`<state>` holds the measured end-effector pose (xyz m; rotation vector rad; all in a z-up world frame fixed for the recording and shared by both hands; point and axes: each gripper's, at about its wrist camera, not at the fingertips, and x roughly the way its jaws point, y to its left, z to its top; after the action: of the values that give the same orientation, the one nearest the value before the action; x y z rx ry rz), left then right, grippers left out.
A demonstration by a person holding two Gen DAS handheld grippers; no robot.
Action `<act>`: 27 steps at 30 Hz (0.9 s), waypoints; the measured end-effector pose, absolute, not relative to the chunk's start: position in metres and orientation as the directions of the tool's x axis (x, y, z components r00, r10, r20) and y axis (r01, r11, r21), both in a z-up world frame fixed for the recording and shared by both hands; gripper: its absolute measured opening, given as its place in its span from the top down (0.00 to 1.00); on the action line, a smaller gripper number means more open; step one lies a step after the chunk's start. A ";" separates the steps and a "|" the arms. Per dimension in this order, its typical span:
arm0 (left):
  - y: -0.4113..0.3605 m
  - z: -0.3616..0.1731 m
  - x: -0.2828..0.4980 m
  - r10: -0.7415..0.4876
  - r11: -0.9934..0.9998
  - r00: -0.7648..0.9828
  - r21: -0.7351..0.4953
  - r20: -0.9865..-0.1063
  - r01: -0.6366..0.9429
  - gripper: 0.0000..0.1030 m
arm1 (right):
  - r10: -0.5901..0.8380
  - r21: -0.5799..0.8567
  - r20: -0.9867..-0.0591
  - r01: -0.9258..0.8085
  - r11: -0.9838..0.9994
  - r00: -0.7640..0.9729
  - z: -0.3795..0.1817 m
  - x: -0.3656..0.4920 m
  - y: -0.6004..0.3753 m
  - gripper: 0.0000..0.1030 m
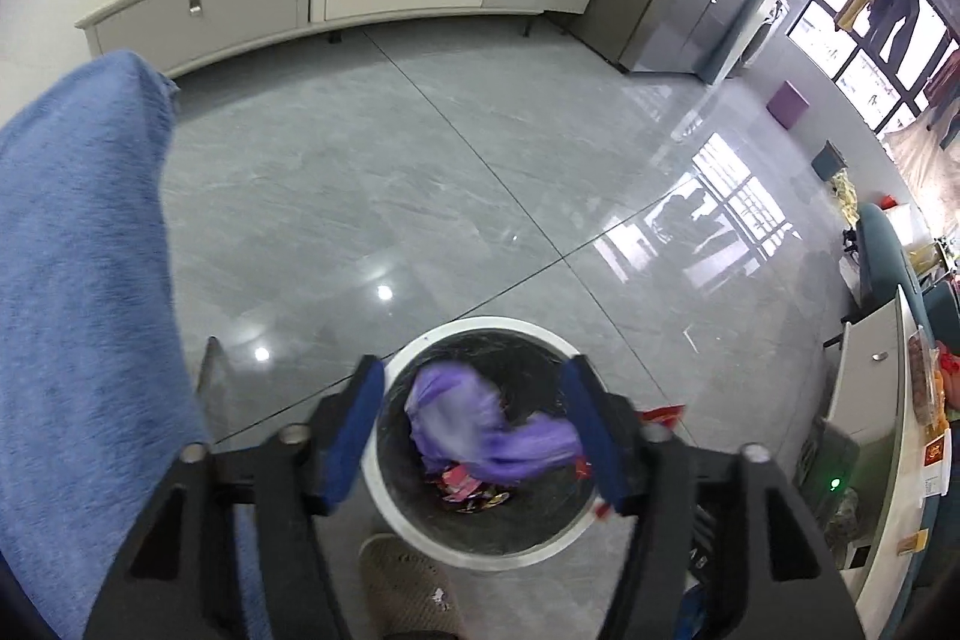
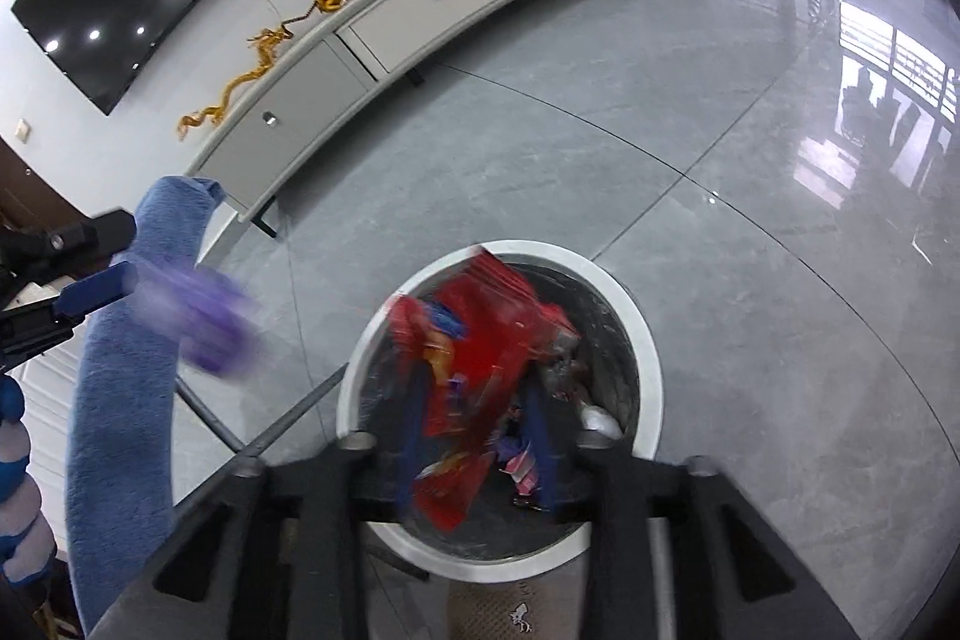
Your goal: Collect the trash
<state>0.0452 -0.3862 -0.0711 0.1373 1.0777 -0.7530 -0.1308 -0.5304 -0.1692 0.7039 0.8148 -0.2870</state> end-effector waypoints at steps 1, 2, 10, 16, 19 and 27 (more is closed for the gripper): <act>-0.388 -0.074 0.047 -0.490 0.743 0.243 -0.256 -0.837 0.618 0.38 | 0.024 0.458 -0.751 0.495 0.738 0.660 -0.171 -0.130 -0.531 0.48; -0.386 -0.076 0.048 -0.490 0.742 0.237 -0.258 -0.839 0.619 0.38 | 0.024 0.458 -0.754 0.500 0.735 0.656 -0.173 -0.130 -0.531 0.48; -0.364 -0.063 0.043 -0.467 0.759 0.283 -0.216 -0.838 0.614 0.38 | 0.022 0.453 -0.761 0.507 0.733 0.648 -0.168 -0.131 -0.526 0.47; -0.314 -0.036 0.029 -0.414 0.807 0.428 -0.105 -0.803 0.581 0.38 | 0.037 0.445 -0.731 0.436 0.782 0.681 -0.132 -0.120 -0.489 0.41; -0.278 -0.024 0.023 -0.383 0.834 0.486 -0.068 -0.786 0.547 0.38 | 0.055 0.442 -0.707 0.378 0.814 0.706 -0.108 -0.113 -0.460 0.40; -0.161 0.016 -0.001 -0.279 0.916 0.669 0.018 -0.688 0.401 0.38 | 0.081 0.371 -0.635 0.211 0.904 0.768 -0.035 -0.104 -0.374 0.35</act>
<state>-0.0008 -0.1609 0.0157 0.1733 0.7446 -0.3855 -0.1035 -0.3739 -0.0354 0.4446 0.6972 -0.0729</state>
